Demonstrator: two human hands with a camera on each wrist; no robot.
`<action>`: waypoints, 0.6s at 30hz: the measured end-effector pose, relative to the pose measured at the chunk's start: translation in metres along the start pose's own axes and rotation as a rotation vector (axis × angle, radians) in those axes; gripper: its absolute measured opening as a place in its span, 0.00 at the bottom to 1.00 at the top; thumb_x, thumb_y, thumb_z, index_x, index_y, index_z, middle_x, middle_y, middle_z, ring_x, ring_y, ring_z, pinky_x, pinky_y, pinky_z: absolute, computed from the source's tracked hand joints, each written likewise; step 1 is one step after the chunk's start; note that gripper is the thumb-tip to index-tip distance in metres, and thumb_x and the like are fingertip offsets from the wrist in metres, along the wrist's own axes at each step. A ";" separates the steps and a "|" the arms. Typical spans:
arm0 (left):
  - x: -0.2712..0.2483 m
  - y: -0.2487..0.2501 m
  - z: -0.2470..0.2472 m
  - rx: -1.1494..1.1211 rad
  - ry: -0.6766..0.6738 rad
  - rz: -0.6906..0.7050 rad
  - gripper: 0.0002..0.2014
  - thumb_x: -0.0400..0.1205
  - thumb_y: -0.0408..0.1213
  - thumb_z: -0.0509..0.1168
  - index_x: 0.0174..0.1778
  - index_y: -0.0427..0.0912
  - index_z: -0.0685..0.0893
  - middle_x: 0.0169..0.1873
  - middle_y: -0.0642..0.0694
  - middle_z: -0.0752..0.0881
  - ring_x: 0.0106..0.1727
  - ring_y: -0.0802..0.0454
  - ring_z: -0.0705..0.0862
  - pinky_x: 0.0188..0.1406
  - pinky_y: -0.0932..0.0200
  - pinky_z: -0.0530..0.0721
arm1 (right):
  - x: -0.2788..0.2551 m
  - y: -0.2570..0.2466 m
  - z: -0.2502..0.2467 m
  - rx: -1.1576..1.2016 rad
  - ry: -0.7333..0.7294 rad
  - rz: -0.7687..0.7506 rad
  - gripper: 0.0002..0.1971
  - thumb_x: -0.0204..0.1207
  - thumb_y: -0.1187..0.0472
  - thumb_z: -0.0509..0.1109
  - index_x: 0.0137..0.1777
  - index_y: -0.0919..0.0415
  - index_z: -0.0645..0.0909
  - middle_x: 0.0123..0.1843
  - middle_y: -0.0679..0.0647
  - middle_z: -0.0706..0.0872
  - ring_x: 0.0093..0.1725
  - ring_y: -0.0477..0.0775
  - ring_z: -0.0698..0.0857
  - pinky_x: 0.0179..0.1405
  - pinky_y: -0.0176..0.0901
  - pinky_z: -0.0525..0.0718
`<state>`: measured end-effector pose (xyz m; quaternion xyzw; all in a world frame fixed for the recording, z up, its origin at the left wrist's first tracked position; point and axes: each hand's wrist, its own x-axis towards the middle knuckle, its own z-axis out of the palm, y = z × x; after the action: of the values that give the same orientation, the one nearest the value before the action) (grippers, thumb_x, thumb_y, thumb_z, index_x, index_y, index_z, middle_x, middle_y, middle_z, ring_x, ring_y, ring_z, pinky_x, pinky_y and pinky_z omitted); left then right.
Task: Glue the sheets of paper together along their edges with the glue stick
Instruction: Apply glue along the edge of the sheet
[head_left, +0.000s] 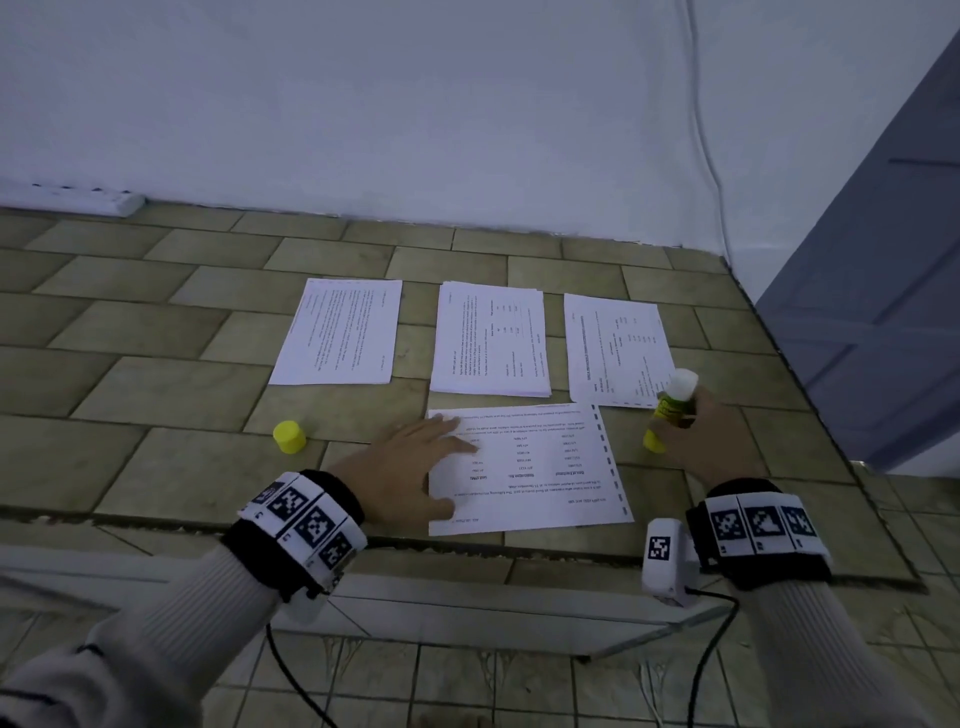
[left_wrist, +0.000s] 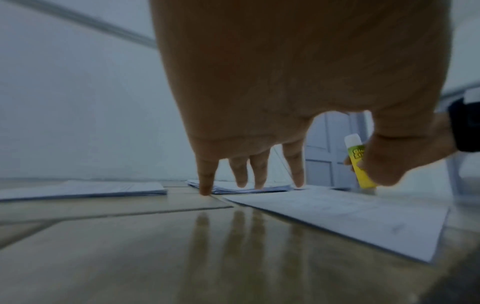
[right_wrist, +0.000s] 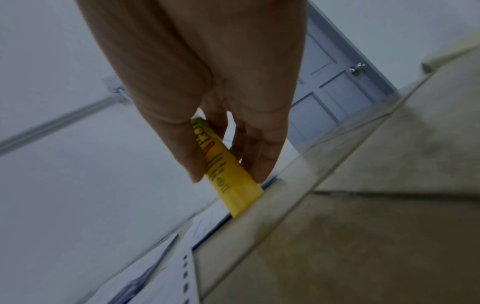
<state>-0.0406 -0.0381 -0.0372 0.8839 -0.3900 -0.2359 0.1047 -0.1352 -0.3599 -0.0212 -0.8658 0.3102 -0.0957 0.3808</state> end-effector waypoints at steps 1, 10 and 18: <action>0.000 0.002 0.001 -0.012 0.040 -0.066 0.37 0.80 0.60 0.64 0.84 0.55 0.58 0.86 0.52 0.49 0.85 0.55 0.45 0.84 0.49 0.49 | -0.003 -0.005 0.000 -0.007 -0.040 -0.039 0.19 0.76 0.66 0.71 0.66 0.66 0.76 0.59 0.62 0.83 0.51 0.55 0.78 0.48 0.42 0.73; 0.005 0.002 0.034 0.212 0.239 -0.292 0.55 0.66 0.77 0.28 0.85 0.46 0.53 0.86 0.44 0.48 0.86 0.45 0.42 0.82 0.35 0.46 | -0.018 -0.038 0.029 0.225 -0.258 -0.175 0.16 0.71 0.62 0.78 0.56 0.59 0.79 0.49 0.55 0.86 0.45 0.53 0.85 0.38 0.37 0.84; 0.004 -0.011 0.057 0.181 0.373 -0.229 0.46 0.76 0.72 0.34 0.86 0.47 0.55 0.86 0.42 0.49 0.86 0.41 0.46 0.82 0.31 0.43 | -0.012 -0.067 0.063 0.269 -0.172 -0.204 0.13 0.67 0.60 0.81 0.50 0.56 0.82 0.48 0.53 0.86 0.44 0.52 0.84 0.42 0.41 0.84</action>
<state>-0.0595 -0.0336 -0.0917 0.9564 -0.2807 -0.0430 0.0679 -0.0884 -0.2802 -0.0154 -0.8390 0.1715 -0.1000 0.5067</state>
